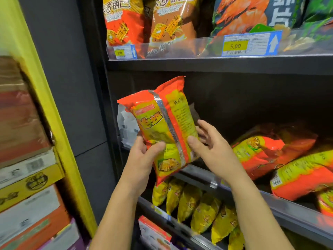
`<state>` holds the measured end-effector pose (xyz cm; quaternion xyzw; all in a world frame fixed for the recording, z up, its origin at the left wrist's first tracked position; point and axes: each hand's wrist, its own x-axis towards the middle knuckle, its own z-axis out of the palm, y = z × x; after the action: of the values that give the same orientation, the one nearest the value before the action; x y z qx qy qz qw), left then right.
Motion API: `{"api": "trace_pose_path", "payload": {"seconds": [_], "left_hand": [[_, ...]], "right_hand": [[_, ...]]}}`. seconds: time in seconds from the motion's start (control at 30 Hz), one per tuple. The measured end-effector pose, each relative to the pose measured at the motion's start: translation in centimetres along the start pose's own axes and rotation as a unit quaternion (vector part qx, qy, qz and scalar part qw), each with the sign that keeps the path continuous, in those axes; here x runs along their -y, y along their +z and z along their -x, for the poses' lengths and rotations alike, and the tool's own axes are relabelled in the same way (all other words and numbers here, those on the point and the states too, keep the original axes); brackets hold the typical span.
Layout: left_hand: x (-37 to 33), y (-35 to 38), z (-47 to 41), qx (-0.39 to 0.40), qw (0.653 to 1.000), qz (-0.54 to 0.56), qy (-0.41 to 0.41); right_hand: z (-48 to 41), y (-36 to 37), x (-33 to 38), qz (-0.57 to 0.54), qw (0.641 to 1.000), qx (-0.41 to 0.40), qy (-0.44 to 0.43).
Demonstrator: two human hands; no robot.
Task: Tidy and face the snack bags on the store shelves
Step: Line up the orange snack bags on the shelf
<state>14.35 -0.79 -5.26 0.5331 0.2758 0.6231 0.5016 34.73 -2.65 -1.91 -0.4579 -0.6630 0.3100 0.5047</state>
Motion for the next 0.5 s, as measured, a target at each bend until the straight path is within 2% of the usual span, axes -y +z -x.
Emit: {"api": "trace_pose_path", "payload": {"seconds": [0.07,0.13,0.27,0.4,0.5], "left_hand": [[-0.4,-1.2,1.1,0.022,1.0,0.009,-0.021],[-0.7,-2.3,2.1,0.03,0.998,0.02,-0.048],[-1.7,-4.6,4.4,0.019,0.991,0.042,-0.127],[-3.3,-6.8,6.7,-0.07,0.975,0.134,-0.161],[-4.1,-8.6,8.2,-0.12,0.96,0.181,-0.175]], "right_hand": [[0.4,1.7,0.0,-0.111,0.992,0.055,0.013],[1.3,3.5,-0.1,-0.166,0.982,0.08,0.029],[2.5,6.9,-1.4,-0.248,0.961,0.067,0.098],[3.8,9.8,-2.5,-0.358,0.912,0.044,0.198],[4.8,11.4,-3.2,-0.371,0.902,0.045,0.218]]}}
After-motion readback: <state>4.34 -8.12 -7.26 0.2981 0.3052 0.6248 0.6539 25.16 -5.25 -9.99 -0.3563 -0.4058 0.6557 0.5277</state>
